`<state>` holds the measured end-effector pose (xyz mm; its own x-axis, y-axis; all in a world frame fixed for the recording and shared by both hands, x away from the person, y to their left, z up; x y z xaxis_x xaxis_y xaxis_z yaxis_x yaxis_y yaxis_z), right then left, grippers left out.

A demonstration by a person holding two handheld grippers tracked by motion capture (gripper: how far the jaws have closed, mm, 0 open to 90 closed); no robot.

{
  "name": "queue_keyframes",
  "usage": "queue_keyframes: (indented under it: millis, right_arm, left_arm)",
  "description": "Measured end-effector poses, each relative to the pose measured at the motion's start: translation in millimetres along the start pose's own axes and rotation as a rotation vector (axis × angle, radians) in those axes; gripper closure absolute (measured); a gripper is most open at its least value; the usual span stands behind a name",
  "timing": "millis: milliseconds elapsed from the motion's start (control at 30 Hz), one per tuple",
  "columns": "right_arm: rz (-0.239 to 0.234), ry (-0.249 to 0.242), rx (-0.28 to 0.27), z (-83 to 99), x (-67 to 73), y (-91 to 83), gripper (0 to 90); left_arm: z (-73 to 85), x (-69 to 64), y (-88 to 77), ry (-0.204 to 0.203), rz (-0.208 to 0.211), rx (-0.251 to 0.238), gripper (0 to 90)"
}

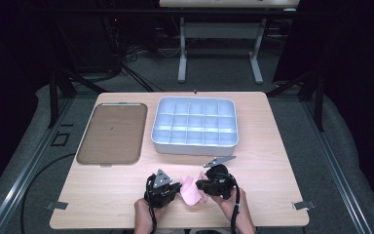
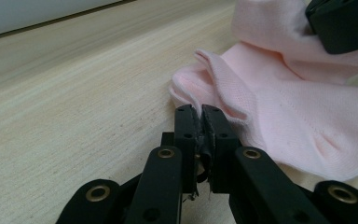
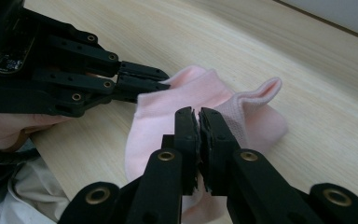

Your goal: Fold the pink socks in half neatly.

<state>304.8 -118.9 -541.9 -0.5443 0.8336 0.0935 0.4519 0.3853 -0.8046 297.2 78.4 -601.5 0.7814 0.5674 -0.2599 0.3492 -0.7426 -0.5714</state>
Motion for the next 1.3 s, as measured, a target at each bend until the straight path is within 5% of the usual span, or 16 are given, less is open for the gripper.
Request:
queue_keyframes:
  millis: [233,400,533,667,1033,1300]
  right_arm:
    - [-0.043,-0.076,0.037,-1.6,14.0,15.5,82.2]
    - [-0.088,-0.042,-0.047,0.9,9.2,3.3,78.9]
    - [-0.03,-0.005,-0.096,5.0,-6.7,-15.7,78.5]
    - [0.025,0.011,-0.069,11.1,-18.3,-11.8,78.5]
    - [-0.016,-0.092,-0.047,11.2,12.3,20.1,79.9]
    - [-0.042,-0.146,-0.011,18.7,15.3,26.4,77.4]
  left_arm:
    - [0.0,0.2,-0.1,0.0,0.003,0.002,84.6]
    - [0.0,0.2,0.0,0.0,0.003,0.001,84.6]
    - [-0.1,0.1,0.1,0.0,0.004,0.001,84.6]
    - [-0.4,0.5,-0.2,0.005,0.006,0.008,84.6]
    - [-0.4,-0.4,0.1,0.011,-0.001,0.009,84.6]
    - [-0.4,-0.5,0.0,0.015,-0.005,0.012,84.4]
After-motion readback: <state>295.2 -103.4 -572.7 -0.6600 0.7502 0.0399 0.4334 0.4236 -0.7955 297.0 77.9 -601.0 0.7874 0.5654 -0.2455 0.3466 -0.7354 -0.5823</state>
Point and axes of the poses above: each handheld gripper's, and its own axes: y roughly forward along the jaws, z roughly out of its underside, x roughly to its left, the point moved 2 cm from there along y, roughly forward along the jaws, and after that the axes turned 12 degrees about z, right-handed, at the moved point
